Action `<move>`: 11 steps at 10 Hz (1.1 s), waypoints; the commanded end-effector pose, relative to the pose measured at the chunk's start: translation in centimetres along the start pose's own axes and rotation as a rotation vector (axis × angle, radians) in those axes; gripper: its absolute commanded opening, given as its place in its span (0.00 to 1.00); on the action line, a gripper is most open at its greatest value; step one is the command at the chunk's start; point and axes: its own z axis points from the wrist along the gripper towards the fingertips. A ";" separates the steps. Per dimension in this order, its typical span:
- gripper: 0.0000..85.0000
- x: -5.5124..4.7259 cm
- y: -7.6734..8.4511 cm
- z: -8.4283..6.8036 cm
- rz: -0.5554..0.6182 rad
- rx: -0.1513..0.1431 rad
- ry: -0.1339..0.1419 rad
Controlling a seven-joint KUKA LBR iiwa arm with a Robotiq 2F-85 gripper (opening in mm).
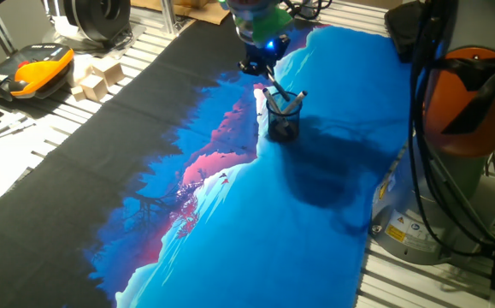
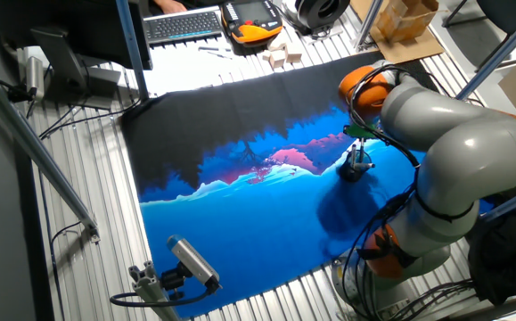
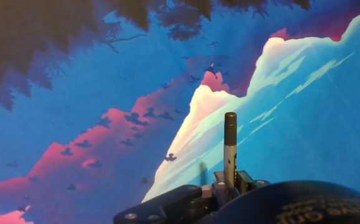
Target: Put the pen into the pen holder
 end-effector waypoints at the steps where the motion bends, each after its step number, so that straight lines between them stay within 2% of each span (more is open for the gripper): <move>1: 0.00 0.0 0.0 0.0 -0.001 -0.002 0.002; 5: 0.00 0.5 0.2 0.8 0.022 0.025 -0.017; 11: 0.00 0.7 0.7 1.5 0.045 0.039 -0.033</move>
